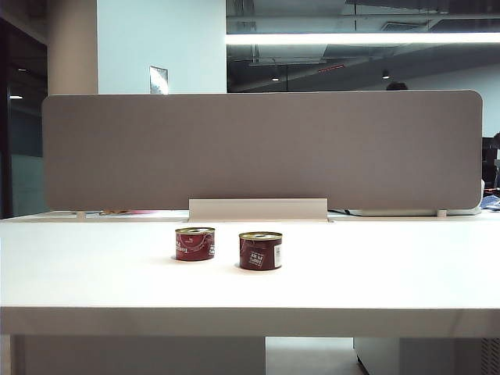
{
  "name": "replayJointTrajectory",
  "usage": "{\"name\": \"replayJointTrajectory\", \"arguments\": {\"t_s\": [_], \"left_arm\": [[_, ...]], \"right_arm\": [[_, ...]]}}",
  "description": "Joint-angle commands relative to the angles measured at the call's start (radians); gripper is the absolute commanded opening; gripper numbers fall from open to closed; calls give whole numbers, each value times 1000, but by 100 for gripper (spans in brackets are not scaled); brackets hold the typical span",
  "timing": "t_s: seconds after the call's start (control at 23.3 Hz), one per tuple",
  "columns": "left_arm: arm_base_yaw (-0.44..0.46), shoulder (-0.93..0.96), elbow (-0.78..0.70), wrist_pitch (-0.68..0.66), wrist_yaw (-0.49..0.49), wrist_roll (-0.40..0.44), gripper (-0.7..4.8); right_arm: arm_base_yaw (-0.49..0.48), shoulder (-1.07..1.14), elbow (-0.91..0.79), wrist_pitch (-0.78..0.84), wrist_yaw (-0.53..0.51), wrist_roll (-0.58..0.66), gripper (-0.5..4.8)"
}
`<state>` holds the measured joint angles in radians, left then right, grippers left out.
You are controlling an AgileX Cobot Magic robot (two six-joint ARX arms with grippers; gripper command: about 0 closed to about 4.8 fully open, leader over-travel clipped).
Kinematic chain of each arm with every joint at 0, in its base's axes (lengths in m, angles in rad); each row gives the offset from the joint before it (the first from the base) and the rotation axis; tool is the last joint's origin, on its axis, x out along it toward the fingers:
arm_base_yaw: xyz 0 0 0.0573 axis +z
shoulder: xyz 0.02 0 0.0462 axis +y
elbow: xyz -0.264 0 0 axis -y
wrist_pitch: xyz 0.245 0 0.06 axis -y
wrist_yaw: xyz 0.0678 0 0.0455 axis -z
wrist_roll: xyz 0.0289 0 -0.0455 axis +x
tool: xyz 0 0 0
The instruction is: Stack a can of tomatoes on the right onto the can of tomatoes on the left.
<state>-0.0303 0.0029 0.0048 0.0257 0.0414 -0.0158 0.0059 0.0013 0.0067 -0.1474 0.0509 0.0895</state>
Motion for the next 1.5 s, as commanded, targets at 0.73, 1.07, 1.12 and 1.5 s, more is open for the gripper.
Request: {"name": "replayJointTrajectory", "arguments": {"t_s": [0.73, 1.07, 1.12, 1.5], "left_arm": [[1, 1, 3, 13, 4, 1, -6], [1, 1, 3, 13, 4, 1, -6], [1, 1, 3, 13, 4, 1, -6], [1, 1, 3, 19, 40, 1, -6]], "right_arm": [[0, -2, -6, 26, -55, 49, -6], [8, -2, 20, 66, -125, 50, -6], [11, -1, 28, 69, -125, 50, -6], [88, 174, 199, 63, -121, 49, -6]]}}
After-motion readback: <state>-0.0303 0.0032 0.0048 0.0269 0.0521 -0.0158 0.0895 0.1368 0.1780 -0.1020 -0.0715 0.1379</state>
